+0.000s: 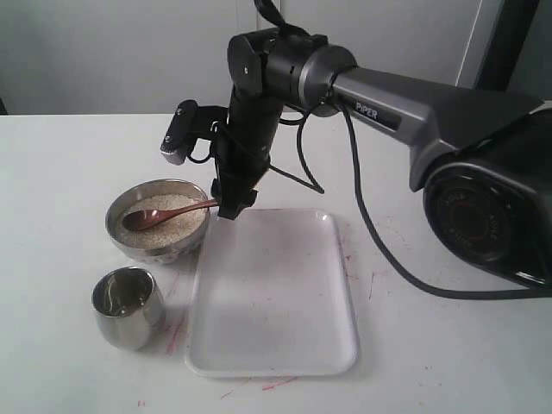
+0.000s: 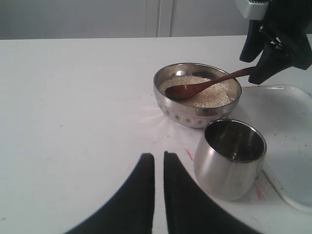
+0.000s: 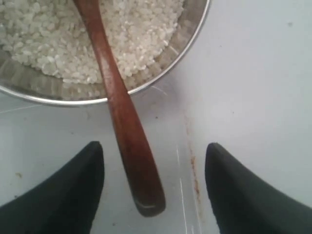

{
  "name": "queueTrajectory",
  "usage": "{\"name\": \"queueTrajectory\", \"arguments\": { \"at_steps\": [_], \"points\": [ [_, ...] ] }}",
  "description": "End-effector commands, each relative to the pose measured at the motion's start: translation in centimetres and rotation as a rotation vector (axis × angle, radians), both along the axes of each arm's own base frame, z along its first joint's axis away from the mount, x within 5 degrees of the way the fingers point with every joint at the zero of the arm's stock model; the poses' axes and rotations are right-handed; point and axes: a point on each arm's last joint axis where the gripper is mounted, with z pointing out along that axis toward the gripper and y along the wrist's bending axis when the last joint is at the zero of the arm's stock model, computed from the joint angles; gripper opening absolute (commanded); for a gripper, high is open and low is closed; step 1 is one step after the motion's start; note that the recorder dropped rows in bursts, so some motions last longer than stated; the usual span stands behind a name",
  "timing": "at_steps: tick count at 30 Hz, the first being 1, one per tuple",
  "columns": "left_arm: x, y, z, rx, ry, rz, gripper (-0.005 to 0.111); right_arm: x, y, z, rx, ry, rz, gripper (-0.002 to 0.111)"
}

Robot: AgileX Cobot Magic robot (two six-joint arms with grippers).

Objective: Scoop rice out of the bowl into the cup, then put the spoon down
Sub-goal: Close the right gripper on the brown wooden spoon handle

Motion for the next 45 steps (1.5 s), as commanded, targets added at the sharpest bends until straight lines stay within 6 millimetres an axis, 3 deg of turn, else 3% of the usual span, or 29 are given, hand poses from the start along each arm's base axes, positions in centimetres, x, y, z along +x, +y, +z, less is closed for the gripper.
{"name": "queueTrajectory", "arguments": {
  "at_steps": [1, 11, 24, 42, 45],
  "points": [
    [0.0, 0.0, 0.3, -0.009, -0.009, 0.002, 0.014, 0.1, 0.0, 0.1, 0.008, -0.009, -0.007, 0.057],
    [0.0, 0.0, 0.3, -0.009, -0.009, 0.002, 0.014, 0.2, 0.1, -1.0, -0.003, 0.012, -0.007, 0.056],
    [0.0, 0.0, 0.3, -0.009, -0.009, 0.002, 0.014, 0.3, 0.1, -1.4, -0.004, 0.016, -0.006, 0.032],
    [0.0, 0.0, 0.3, -0.009, -0.009, 0.002, 0.014, 0.1, 0.1, -1.3, -0.010, 0.034, 0.006, 0.026],
    [0.0, 0.0, 0.3, -0.009, -0.009, 0.002, 0.014, -0.1, 0.0, -0.6, -0.012, 0.025, 0.022, 0.019]
  ]
}}
